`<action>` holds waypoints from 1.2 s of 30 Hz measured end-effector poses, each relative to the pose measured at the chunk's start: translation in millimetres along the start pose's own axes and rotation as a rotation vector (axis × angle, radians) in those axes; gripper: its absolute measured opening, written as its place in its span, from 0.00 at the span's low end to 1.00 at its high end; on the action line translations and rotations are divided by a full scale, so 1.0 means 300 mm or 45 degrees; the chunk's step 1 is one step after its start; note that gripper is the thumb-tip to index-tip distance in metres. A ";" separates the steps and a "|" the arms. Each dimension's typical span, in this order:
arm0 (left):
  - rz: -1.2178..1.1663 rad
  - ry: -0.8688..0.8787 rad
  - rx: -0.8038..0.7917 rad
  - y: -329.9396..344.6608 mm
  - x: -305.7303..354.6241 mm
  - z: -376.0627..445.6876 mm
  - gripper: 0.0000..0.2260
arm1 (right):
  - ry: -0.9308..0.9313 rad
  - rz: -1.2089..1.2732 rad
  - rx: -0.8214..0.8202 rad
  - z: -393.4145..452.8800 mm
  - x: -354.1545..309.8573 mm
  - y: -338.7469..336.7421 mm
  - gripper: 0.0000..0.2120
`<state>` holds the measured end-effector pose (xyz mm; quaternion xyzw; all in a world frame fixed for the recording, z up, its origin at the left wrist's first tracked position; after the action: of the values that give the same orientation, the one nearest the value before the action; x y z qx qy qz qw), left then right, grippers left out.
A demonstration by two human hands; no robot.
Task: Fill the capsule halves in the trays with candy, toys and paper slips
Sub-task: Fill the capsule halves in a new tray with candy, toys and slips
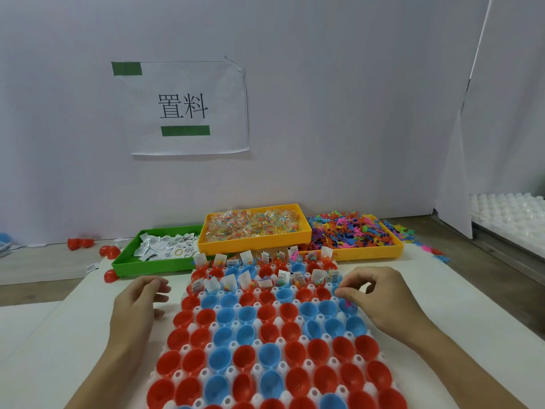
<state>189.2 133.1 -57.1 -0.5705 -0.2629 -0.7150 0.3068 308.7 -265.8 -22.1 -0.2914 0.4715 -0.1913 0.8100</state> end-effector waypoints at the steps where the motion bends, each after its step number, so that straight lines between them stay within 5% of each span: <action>1: 0.006 0.001 -0.004 0.002 0.001 0.000 0.11 | 0.007 -0.001 0.006 0.000 0.000 0.003 0.10; 27: 0.071 0.020 -0.051 0.028 0.042 -0.028 0.11 | 0.051 -0.111 -0.004 0.002 0.022 0.015 0.07; 36: 0.472 0.405 -0.164 0.143 0.258 0.017 0.06 | -0.047 -0.090 0.062 -0.001 -0.001 0.011 0.09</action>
<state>211.6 97.2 20.8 -0.5077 -0.0560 -0.7426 0.4331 308.4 -263.1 -24.2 -0.2914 0.4412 -0.2259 0.8182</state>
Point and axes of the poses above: each hand's wrist, its own z-axis towards the middle knuckle, its own y-axis out of the palm, x = y × z, the point moved 8 cm from there along z, towards the middle knuckle, and after that the axes turned 9 degrees about -z, right-handed, at the moved point
